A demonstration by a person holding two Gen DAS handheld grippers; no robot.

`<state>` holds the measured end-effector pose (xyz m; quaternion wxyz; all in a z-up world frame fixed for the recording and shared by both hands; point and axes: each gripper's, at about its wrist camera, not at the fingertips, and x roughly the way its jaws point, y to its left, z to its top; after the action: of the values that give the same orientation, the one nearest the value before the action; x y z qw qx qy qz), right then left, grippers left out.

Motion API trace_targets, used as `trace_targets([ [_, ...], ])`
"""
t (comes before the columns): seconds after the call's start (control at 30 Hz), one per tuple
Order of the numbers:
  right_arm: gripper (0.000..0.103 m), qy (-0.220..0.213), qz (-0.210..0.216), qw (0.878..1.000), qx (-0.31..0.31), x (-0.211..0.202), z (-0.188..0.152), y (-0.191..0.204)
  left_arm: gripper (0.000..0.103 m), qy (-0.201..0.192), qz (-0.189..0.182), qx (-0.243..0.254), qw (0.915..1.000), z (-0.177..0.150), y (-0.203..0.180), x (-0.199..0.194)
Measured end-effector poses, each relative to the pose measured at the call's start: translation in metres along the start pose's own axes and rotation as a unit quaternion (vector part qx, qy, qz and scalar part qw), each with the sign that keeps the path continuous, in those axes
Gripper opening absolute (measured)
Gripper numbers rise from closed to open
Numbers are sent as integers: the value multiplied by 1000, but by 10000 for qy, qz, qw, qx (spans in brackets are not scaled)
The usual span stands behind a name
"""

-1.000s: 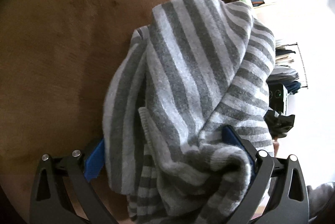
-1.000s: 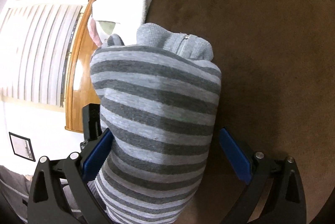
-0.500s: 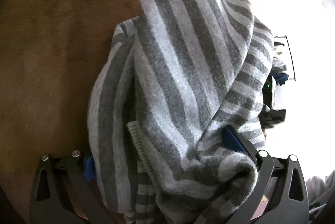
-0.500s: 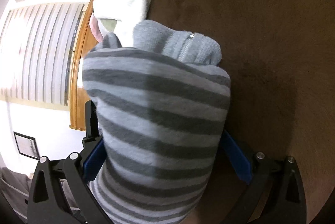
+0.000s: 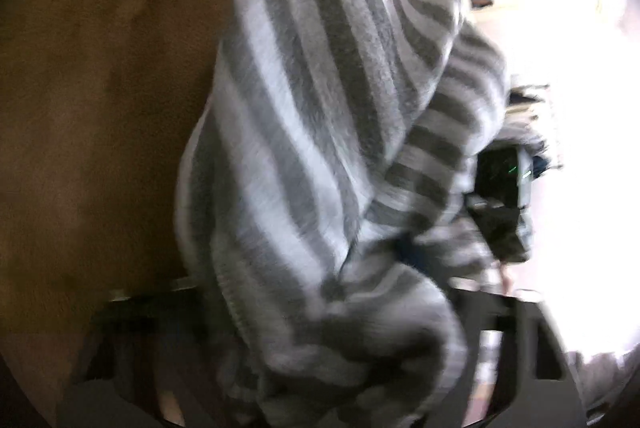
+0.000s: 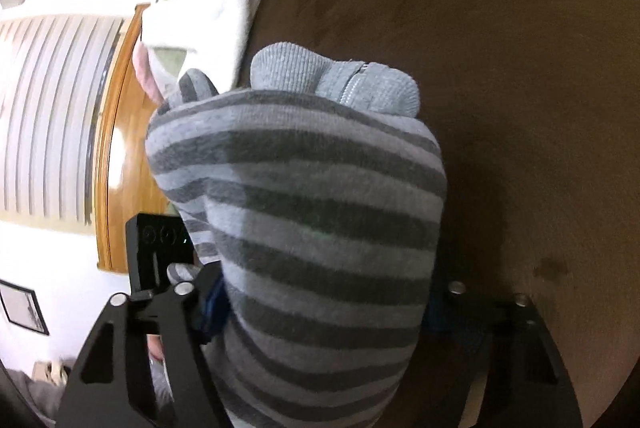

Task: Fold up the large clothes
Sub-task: 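Carry the hoodie with both grippers toward the green cloth beside the phone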

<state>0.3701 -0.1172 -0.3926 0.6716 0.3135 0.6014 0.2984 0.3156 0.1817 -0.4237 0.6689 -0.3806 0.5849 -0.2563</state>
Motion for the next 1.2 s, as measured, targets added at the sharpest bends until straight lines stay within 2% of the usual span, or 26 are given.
trace_targets([
  [0.23, 63, -218, -19, 9997, -55, -9, -7, 9, 48, -376, 234, 261, 9987, -9, -21, -6],
  [0.63, 62, -409, 164, 9983, -377, -52, -11, 31, 47, -603, 364, 806, 9943, -14, -49, -21],
  [0.8, 62, -448, 189, 9976, -492, -76, -16, 45, 47, -674, 612, 998, 9908, -18, -74, -36],
  [1.03, 62, -400, 283, 9960, -748, -111, -21, 99, 47, -762, 662, 986, 9900, -25, -105, -79],
  [1.2, 62, -404, 350, 9939, -966, -140, -33, 161, 47, -921, 677, 1037, 9880, -36, -139, -126],
])
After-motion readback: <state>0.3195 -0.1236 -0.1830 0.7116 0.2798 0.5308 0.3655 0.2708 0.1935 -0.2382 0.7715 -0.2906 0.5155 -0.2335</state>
